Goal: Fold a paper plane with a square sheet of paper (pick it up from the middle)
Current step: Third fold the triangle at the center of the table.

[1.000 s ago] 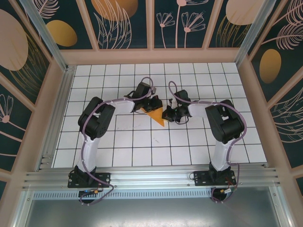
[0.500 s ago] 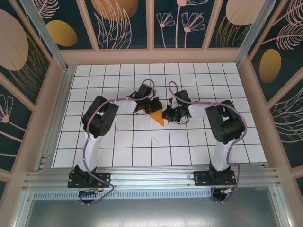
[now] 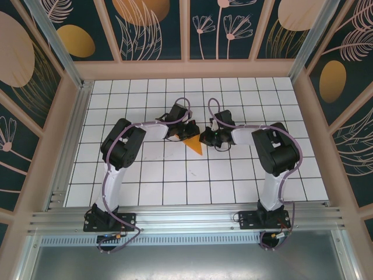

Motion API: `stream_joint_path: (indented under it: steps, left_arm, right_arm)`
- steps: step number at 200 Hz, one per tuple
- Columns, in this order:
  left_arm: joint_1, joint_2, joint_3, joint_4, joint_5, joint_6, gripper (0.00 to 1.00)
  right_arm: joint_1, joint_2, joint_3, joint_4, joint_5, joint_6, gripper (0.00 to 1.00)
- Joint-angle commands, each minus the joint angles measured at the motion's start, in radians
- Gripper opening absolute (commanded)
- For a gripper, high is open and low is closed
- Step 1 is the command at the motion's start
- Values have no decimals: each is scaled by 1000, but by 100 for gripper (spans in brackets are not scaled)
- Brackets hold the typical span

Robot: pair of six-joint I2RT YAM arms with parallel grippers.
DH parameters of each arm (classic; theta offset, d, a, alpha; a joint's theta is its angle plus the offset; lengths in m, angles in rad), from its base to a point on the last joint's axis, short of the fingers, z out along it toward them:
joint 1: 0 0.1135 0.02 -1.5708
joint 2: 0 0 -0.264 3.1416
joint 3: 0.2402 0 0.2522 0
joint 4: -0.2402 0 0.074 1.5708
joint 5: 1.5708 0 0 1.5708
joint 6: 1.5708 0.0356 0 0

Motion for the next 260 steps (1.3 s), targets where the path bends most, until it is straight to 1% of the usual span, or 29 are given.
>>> stream_joint_path:
  steps: [1,33,61,70,92,105,122,137,160,177,227,238,260]
  left_arm:
    - [4,41,-40,-80,-69,6,0]
    - [4,42,-47,-82,-82,1,0]
    - [4,43,-55,-80,-90,-4,0]
    - [4,45,-56,-80,-93,-6,0]
    - [5,45,-62,-77,-95,-9,0]
    - [4,45,-64,-74,-93,-9,0]
    - [4,43,-66,-73,-94,-10,0]
    - [5,43,-66,-72,-91,-11,0]
    - [5,43,-64,-72,-89,-11,0]
    - [4,45,-61,-72,-87,-11,0]
    - [4,44,-59,-73,-83,-12,0]
    - [4,45,-60,-73,-83,-12,0]
    - [5,43,-60,-73,-83,-8,0]
  right_arm:
    - [15,37,0,-43,-27,-48,4]
    - [20,-12,-65,-144,-66,-107,5]
    - [23,-53,-115,-205,-186,-165,6]
    - [29,-63,-122,-229,-204,-179,6]
    - [36,-107,-137,-272,-192,-193,7]
    - [34,-146,-136,-273,-152,-181,7]
    - [32,-195,-116,-233,-99,-142,7]
    - [34,-218,-99,-173,-93,-110,7]
    - [43,-195,-64,-125,-87,-85,7]
    - [48,-143,-29,-139,-58,-79,7]
    - [67,-25,24,-120,-62,-63,7]
    - [71,-9,21,-135,-64,-70,7]
    - [75,-14,-40,-163,-78,-90,7]
